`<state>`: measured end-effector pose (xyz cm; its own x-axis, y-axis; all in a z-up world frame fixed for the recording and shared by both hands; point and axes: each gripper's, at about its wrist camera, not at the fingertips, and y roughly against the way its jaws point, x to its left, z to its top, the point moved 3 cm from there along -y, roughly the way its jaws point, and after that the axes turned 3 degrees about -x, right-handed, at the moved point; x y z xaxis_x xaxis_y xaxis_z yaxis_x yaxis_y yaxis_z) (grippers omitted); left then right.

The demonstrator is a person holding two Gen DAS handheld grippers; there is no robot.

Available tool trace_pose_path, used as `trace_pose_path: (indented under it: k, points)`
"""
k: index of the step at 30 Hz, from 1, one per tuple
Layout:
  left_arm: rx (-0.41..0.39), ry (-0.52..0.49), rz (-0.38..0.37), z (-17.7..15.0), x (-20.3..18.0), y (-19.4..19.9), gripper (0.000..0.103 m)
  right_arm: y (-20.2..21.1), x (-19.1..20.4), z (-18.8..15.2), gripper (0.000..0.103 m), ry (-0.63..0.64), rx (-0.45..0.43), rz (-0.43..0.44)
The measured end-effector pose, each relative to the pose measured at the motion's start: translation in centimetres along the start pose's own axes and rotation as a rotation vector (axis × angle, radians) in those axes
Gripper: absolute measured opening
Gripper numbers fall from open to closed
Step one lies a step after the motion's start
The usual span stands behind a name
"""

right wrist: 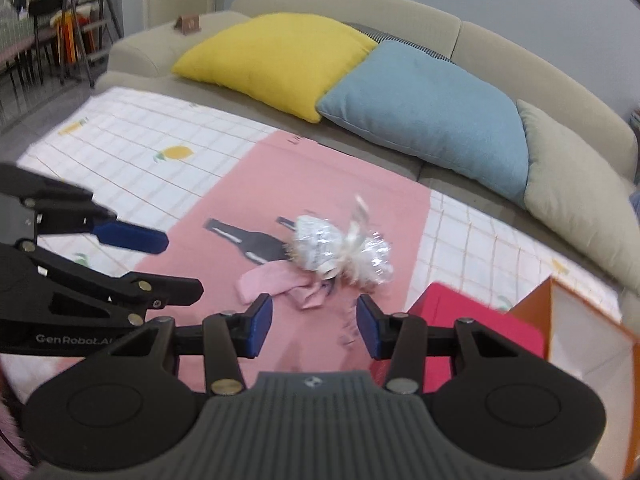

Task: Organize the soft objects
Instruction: 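Withdraw both open tools from the box toward the silver-wrapped gift on the bed, then grasp the silver-wrapped gift with the right tool while the left tool grasps the pink cloth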

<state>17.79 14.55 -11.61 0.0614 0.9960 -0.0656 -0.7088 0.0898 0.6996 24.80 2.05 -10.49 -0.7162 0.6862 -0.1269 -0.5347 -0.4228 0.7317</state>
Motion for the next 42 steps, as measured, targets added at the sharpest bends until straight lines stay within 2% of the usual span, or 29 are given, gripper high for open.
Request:
trace_pose_path:
  k: [5,11,15,19,21,23,25,28,31,33,38,42]
  points:
    - [0.02,0.01,-0.051,1.0,0.5,-4.1,0.08,-1.9,-1.4,1.1,0.046,0.051,0.035,-0.019]
    - [0.06,0.06,-0.077,0.9,0.7,-8.9,0.082,-3.2,-2.9,1.7,0.046,0.049,0.059,-0.023]
    - [0.098,0.042,-0.035,0.7,0.4,-11.1,0.081,-4.5,-3.4,1.9,0.046,0.094,0.073,-0.007]
    - [0.137,0.06,-0.004,0.6,0.7,-12.3,0.074,-6.0,-3.3,2.3,0.046,0.169,0.091,0.02]
    - [0.165,0.071,0.004,0.3,0.9,-12.8,0.064,-6.6,-3.2,2.5,0.047,0.195,0.103,0.029]
    - [0.173,0.052,0.013,0.1,0.8,-13.0,0.047,-7.2,-3.1,2.7,0.047,0.218,0.114,0.045]
    - [0.161,0.015,0.02,-0.3,0.3,-12.7,0.043,-7.8,-3.0,2.9,0.047,0.234,0.123,0.055]
    - [0.156,0.043,-0.01,-0.6,0.5,-12.1,0.012,-8.7,-2.4,3.0,0.047,0.261,0.137,0.068]
    - [0.152,0.044,0.033,-0.9,1.0,-10.8,0.01,-9.2,-1.5,3.2,0.048,0.3,0.14,0.086]
    - [0.138,0.06,0.051,-1.3,1.8,-9.3,0.009,-9.5,-0.7,3.2,0.058,0.345,0.139,0.089]
    - [0.131,0.099,0.146,-1.9,4.2,-6.1,0.009,-10.8,1.4,3.1,0.063,0.485,0.138,0.092]
    - [0.12,0.145,0.179,-2.1,5.3,-4.2,0.009,-12.0,3.2,3.4,0.069,0.553,0.131,0.095]
